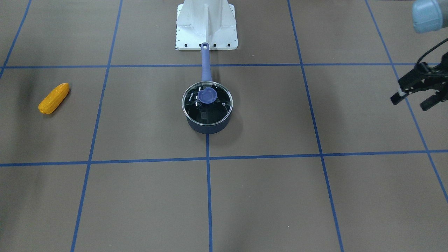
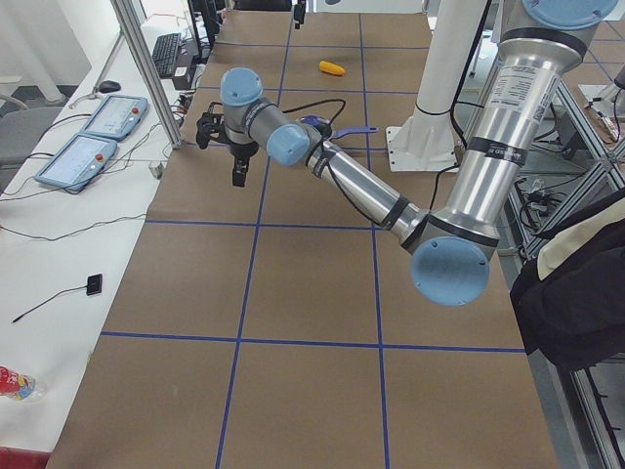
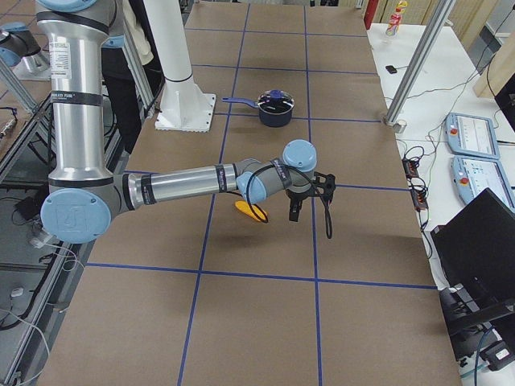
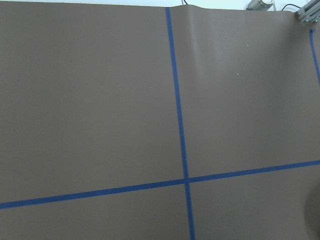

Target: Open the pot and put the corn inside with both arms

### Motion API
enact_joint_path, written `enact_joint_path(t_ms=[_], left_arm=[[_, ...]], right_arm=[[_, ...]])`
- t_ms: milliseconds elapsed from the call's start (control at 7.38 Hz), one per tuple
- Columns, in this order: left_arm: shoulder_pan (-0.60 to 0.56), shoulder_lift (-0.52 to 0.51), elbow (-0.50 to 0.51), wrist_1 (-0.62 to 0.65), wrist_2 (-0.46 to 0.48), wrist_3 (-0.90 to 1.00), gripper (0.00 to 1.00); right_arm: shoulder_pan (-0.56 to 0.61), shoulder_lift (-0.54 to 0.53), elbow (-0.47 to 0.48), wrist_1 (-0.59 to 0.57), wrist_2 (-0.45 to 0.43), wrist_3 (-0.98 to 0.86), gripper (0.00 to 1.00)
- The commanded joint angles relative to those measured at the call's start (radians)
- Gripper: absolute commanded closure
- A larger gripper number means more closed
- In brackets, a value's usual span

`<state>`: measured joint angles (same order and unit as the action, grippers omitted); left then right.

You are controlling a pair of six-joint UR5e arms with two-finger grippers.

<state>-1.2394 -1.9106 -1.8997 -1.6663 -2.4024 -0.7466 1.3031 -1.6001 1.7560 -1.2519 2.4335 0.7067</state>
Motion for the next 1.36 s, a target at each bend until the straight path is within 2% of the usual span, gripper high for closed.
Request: enact_joint_path(t_ms=[0,271,542,678,949,1220], left_arm=[[0.192,-0.117,-0.035,0.008,0.141,-0.265,0.02],[0.3,-0.18,-0.033,0.01,0.219,-0.382,0.02],[0.409,-0.243,-0.018,0.019,0.305,-0.468,0.02],[0.446,-0.289,-0.018,0.08,0.339,-0.482,0.02],[0.523,-0.352,-0.01,0.126,0.41,-0.537,0.02],[0.599,-0.431,0.063,0.126,0.483,-0.56,0.02]], right_arm=[[-0.063,-0.055,0.031,0.002,-0.045,0.027,0.0],[-0.105,-0.119,0.059,0.059,-0.056,0.066,0.0],[-0.23,-0.161,0.057,0.199,-0.111,0.248,0.0],[-0.295,-0.161,0.056,0.238,-0.158,0.333,0.0],[-0.338,-0.161,0.054,0.238,-0.183,0.352,0.0],[-0.369,-0.184,0.049,0.238,-0.189,0.352,0.0]])
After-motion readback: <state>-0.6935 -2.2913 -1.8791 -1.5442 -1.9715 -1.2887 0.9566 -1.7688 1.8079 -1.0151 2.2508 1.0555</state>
